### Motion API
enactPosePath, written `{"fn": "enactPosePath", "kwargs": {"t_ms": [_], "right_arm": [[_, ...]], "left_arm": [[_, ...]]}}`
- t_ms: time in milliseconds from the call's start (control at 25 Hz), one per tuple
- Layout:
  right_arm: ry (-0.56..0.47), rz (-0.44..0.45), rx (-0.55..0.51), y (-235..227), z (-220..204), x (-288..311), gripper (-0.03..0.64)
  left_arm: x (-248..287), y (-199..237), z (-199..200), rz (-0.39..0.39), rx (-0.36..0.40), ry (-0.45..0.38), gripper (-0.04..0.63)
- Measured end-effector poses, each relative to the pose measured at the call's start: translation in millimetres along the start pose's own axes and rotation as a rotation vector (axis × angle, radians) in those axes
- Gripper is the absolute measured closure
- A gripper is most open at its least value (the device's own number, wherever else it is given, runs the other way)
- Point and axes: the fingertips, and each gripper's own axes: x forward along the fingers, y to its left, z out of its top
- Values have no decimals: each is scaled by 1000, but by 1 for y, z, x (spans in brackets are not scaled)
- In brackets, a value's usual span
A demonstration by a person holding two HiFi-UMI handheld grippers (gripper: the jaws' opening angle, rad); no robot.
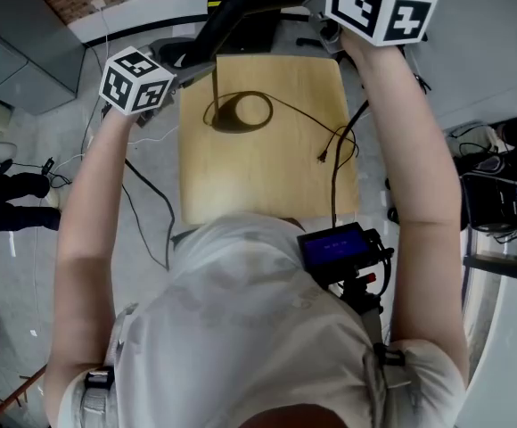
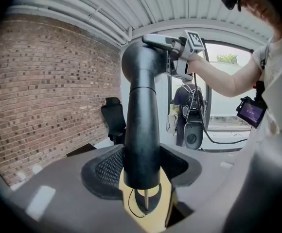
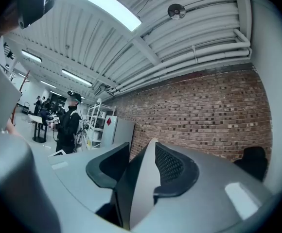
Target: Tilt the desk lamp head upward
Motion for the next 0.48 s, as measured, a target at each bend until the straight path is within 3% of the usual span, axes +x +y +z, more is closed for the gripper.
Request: {"fn": "enactPosePath", "kwargs": {"t_ms": [200,360,480], "right_arm": [[-102,-48,77,-23,8,-34,433],[-177,-68,125,-1,7,-75,447],[-167,-93,97,25,-11,-101,483]], "left_arm": [[-12,2,16,32,-17,-143,364],[-58,-9,12,79,-48,-269,365],[-86,-22,-8,116,-84,-331,397]]}}
